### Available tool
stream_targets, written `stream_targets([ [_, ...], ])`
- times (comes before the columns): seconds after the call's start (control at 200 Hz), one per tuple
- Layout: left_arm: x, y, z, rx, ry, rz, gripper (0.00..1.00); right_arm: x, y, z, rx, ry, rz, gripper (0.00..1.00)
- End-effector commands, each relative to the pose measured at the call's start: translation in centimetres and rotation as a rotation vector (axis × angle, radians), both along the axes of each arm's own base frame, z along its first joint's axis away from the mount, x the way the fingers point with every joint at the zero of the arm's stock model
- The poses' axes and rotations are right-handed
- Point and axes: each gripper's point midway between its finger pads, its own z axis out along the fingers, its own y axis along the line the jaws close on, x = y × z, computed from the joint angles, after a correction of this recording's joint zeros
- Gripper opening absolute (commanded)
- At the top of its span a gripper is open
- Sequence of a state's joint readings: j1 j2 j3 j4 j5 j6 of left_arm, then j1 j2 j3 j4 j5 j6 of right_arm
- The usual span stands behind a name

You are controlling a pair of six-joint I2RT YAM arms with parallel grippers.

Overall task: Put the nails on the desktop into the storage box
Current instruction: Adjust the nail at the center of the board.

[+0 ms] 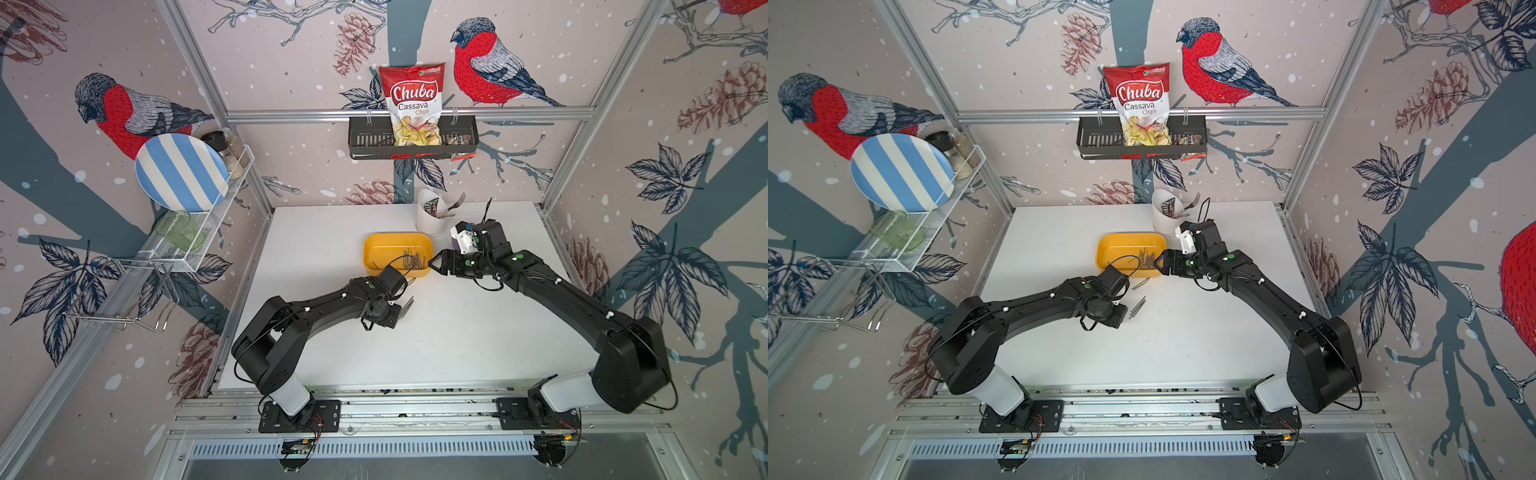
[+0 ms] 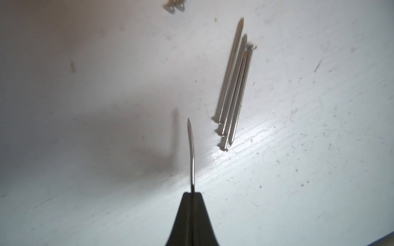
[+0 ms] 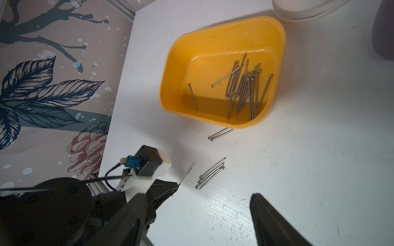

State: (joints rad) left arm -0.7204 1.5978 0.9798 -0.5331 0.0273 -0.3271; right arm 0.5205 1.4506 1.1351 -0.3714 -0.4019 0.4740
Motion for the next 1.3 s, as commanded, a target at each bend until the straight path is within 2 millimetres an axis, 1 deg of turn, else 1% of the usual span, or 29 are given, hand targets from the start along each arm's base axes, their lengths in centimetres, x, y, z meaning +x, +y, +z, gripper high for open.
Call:
stream_targets([
  [0.0, 0.5, 0.0, 1.9, -0.097, -0.004, 0.075, 0.00, 0.3, 0.7, 0.7, 0.023, -0.018, 0.011, 0.80],
  [0.22, 2.8, 1.1, 6.6, -0.252, -0.082, 0.170, 0.00, 0.2, 1.1, 0.8, 0.025, -0.021, 0.019, 0.80],
  [0.29, 3.3, 1.3, 7.2, -0.262, -0.093, 0.176, 0.00, 0.0, 1.3, 0.6, 0.025, -0.014, 0.029, 0.80],
  [0.37, 3.1, 1.4, 6.1, -0.238, -0.058, 0.178, 0.00, -0.1, 1.5, 0.3, 0.011, -0.009, 0.039, 0.80],
  [0.39, 3.0, 1.3, 5.9, -0.237, -0.050, 0.181, 0.07, -0.2, 1.5, 0.3, 0.008, -0.012, 0.041, 0.80],
  [0.41, 3.1, 1.3, 5.7, -0.239, -0.044, 0.187, 0.17, -0.2, 1.5, 0.2, 0.004, -0.011, 0.040, 0.80],
  [0.43, 2.9, 1.2, 5.4, -0.238, -0.034, 0.191, 0.22, -0.3, 1.5, 0.2, 0.003, -0.013, 0.041, 0.80],
  [0.53, 2.5, 1.3, 4.0, -0.249, -0.001, 0.225, 0.26, -0.4, 1.4, -0.2, -0.025, -0.002, 0.045, 0.80],
  [0.6, 2.2, 1.1, 3.3, -0.260, 0.019, 0.243, 0.28, -0.6, 1.3, -1.1, -0.077, 0.019, 0.052, 0.80],
  [0.7, 1.7, 0.5, 2.2, -0.261, 0.052, 0.255, 0.30, -1.1, 1.1, -3.0, -0.160, 0.061, 0.068, 0.80],
  [0.76, 1.3, -0.2, 1.6, -0.256, 0.068, 0.248, 0.35, -1.4, 1.1, -3.7, -0.184, 0.077, 0.077, 0.80],
  [0.85, 0.9, -1.4, 0.8, -0.256, 0.095, 0.248, 0.45, -1.7, 1.3, -4.0, -0.183, 0.081, 0.082, 0.80],
  [0.865, 0.8, -1.6, 0.6, -0.252, 0.101, 0.251, 0.48, -1.6, 1.3, -4.0, -0.182, 0.081, 0.080, 0.80],
  [0.905, 0.7, -1.8, 0.2, -0.232, 0.112, 0.261, 0.51, -1.7, 1.4, -4.1, -0.180, 0.083, 0.080, 0.80],
  [0.955, 0.5, -2.1, -0.3, -0.215, 0.132, 0.266, 0.52, -1.7, 1.5, -4.0, -0.181, 0.079, 0.080, 0.80],
  [1.06, 0.1, -3.2, -0.8, -0.197, 0.157, 0.246, 0.52, -1.8, 1.3, -4.2, -0.190, 0.078, 0.076, 0.80],
  [1.146, -0.6, -3.2, -1.9, -0.163, 0.184, 0.234, 0.50, -1.9, 1.1, -4.2, -0.195, 0.073, 0.075, 0.80],
  [1.156, -0.2, -3.6, -1.4, -0.174, 0.174, 0.229, 0.50, -1.9, 1.1, -4.2, -0.195, 0.072, 0.075, 0.80],
  [1.166, -0.1, -3.7, -1.3, -0.174, 0.172, 0.228, 0.50, -1.9, 1.1, -4.2, -0.196, 0.073, 0.075, 0.80],
  [1.296, -0.2, -3.4, -1.8, -0.137, 0.181, 0.228, 0.48, -2.0, 0.9, -4.4, -0.198, 0.072, 0.073, 0.80],
])
